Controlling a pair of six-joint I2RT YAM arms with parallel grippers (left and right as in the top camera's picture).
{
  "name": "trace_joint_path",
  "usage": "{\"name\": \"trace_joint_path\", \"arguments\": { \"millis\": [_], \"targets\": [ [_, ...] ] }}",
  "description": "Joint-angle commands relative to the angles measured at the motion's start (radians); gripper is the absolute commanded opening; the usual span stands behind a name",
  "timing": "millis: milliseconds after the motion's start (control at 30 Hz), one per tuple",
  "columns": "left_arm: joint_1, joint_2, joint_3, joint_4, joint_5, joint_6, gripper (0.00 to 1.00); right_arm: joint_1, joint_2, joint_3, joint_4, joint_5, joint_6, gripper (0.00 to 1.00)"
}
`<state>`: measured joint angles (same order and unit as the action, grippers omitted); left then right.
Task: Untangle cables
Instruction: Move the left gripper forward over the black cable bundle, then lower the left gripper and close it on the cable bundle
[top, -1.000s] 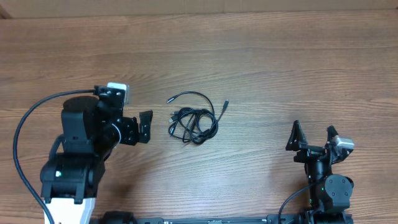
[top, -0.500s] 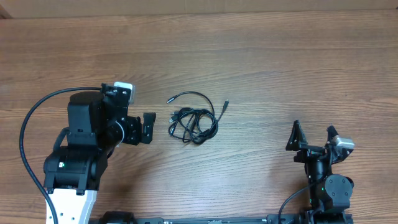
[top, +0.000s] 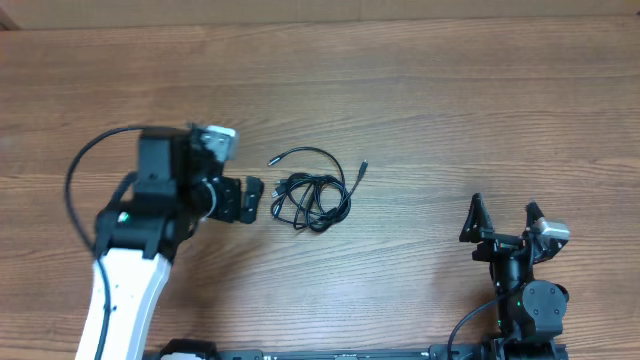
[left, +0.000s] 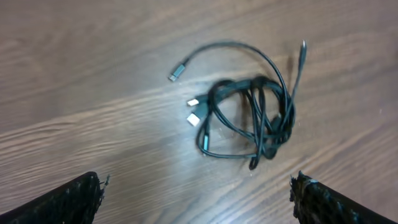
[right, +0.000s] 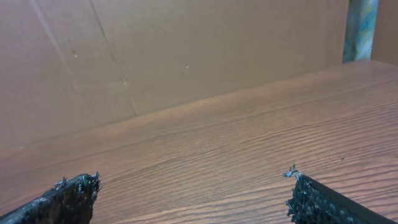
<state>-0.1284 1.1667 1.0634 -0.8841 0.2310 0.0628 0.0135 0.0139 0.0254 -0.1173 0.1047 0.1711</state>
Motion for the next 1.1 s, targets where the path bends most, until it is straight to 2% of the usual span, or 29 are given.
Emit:
{"name": "trace_joint_path", "arguments": {
  "millis": [0, 100, 267, 1067],
  "targets": [
    [-0.081, 0.08, 0.058, 0.01, -0.006, 0.03, 1.0, -0.003, -0.011, 0.0, 0.005, 0.007, -0.005, 1.0],
    [-0.153, 0.157, 0.077, 0.027, -0.064, 0.011, 1.0, -0.003, -0.011, 0.0, 0.005, 0.007, -0.005, 1.0],
    [-0.206, 0.232, 0.08, 0.066, -0.078, -0.022, 1.0, -0.003, -0.011, 0.0, 0.005, 0.007, -0.005, 1.0],
    [-0.206, 0.518, 0.08, 0.138, -0.164, -0.203, 1.0, -0.003, -0.011, 0.0, 0.005, 0.007, -0.005, 1.0]
  ]
}}
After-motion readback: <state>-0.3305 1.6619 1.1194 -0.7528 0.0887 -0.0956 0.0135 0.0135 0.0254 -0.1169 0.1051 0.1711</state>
